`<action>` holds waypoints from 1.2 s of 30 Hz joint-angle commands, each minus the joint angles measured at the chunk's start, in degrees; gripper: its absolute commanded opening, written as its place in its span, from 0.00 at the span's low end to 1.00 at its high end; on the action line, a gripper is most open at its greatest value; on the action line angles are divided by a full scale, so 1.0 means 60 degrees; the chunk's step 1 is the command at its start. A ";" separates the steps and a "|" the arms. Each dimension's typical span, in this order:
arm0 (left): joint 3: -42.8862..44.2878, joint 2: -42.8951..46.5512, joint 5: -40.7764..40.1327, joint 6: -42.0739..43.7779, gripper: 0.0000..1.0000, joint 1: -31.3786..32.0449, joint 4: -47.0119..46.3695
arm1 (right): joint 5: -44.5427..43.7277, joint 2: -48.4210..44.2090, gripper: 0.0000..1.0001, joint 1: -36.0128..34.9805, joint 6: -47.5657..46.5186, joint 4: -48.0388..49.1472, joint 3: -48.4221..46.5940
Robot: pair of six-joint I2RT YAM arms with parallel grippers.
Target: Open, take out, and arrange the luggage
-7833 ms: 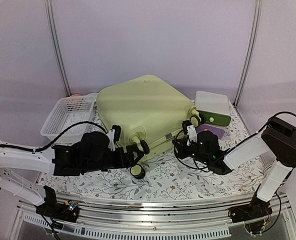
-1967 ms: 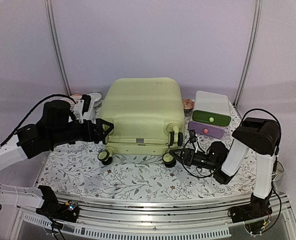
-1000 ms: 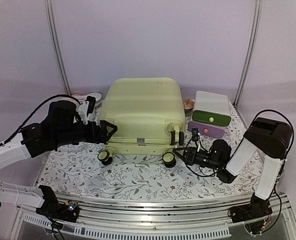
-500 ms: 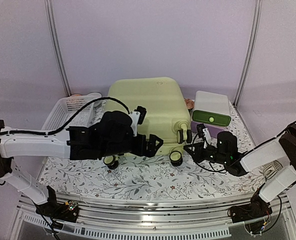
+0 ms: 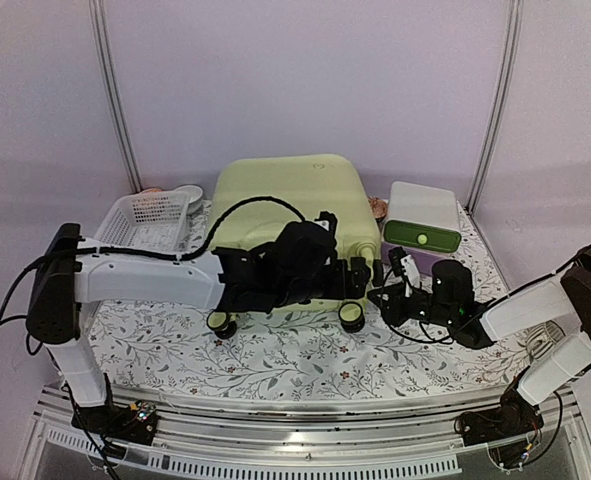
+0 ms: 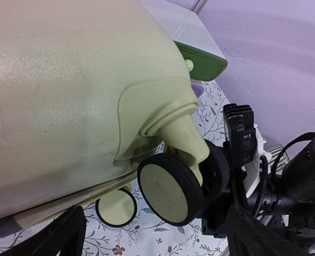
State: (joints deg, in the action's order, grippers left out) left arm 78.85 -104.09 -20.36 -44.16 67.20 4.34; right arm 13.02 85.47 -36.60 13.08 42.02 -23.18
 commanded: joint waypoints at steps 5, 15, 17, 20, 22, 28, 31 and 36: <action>0.0570 -0.0715 -0.0052 -0.0505 0.83 0.0078 -0.0365 | -0.0249 -0.0141 0.02 0.0176 -0.0183 0.0035 -0.0305; 0.0654 -0.1020 -0.0881 -0.0111 0.24 -0.0201 -0.0441 | -0.1189 -0.0435 0.02 0.0185 -0.0210 -0.0977 -0.0521; 0.0535 -0.0919 -0.1096 -0.0072 0.13 -0.0251 -0.0315 | -0.1743 -0.0663 0.02 0.0182 -0.0292 -0.1423 -0.0583; 0.0304 -0.0735 -0.1108 0.0065 0.00 -0.0326 -0.0251 | -0.2617 -0.0918 0.02 0.0229 -0.0537 -0.2032 -0.0652; 0.0165 -0.0621 -0.1103 0.0120 0.00 -0.0369 -0.0184 | -0.2985 -0.1021 0.02 0.0354 -0.0643 -0.2323 -0.0689; -0.0465 0.0078 -0.1221 0.0117 0.00 -0.0375 0.0246 | -0.3062 -0.0991 0.02 0.0760 -0.0855 -0.3026 -0.1108; -0.1146 0.0771 -0.1010 0.0308 0.00 -0.0384 0.0153 | -0.2776 -0.0997 0.02 0.0760 -0.1299 -0.3055 -0.1305; -0.2038 0.2029 -0.0412 0.0826 0.00 -0.0375 0.0417 | -0.1918 -0.0893 0.02 0.0760 -0.1935 -0.3009 -0.1646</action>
State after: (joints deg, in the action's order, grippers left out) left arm 70.76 -99.72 -19.38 -44.58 67.40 0.80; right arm 6.55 81.06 -35.20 4.45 23.44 -30.55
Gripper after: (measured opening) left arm 0.150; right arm 0.024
